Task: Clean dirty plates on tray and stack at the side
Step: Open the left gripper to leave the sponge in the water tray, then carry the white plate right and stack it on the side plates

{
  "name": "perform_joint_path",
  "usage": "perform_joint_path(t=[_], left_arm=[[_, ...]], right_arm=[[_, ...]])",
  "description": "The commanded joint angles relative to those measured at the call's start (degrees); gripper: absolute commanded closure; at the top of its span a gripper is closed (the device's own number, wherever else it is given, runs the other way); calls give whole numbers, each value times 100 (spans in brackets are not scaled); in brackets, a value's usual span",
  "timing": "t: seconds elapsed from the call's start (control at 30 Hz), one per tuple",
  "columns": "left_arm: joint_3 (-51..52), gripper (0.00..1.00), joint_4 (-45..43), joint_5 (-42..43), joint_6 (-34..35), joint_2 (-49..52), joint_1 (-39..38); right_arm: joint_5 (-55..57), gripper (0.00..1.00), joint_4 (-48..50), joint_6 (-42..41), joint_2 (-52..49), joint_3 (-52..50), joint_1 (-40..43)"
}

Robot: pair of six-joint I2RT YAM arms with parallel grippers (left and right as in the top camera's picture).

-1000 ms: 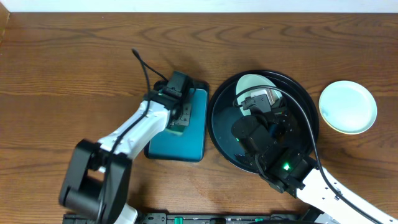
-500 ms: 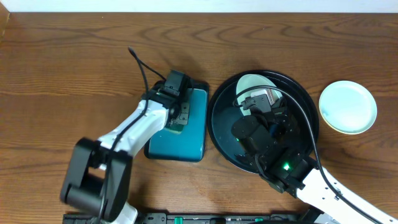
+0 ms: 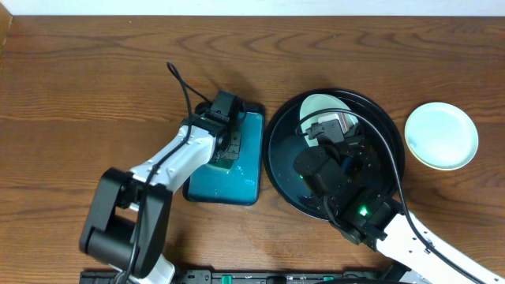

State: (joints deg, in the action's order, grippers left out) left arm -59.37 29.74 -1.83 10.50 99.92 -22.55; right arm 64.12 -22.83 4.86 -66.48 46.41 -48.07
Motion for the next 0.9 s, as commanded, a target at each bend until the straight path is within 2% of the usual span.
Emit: perform_joint_path(t=[0.0, 0.03, 0.1, 0.4, 0.57, 0.87], left_arm=[[66, 63, 46, -11, 94, -562, 24], [66, 58, 70, -13, 94, -702, 26], [66, 55, 138, -13, 94, -964, 26], [66, 54, 505, -31, 275, -1558, 225], [66, 53, 621, -22, 636, -1639, 619], [66, 47, 839, -7, 761, -1641, 940]], right_arm=[[177, 99, 33, -7, 57, -9, -35], [177, 99, 33, -4, 57, -9, -35], [186, 99, 31, 66, 57, -9, -35], [208, 99, 37, 168, 57, -9, -35], [208, 99, 37, 166, 57, -9, -35], [205, 99, 122, 164, 57, -9, -17]])
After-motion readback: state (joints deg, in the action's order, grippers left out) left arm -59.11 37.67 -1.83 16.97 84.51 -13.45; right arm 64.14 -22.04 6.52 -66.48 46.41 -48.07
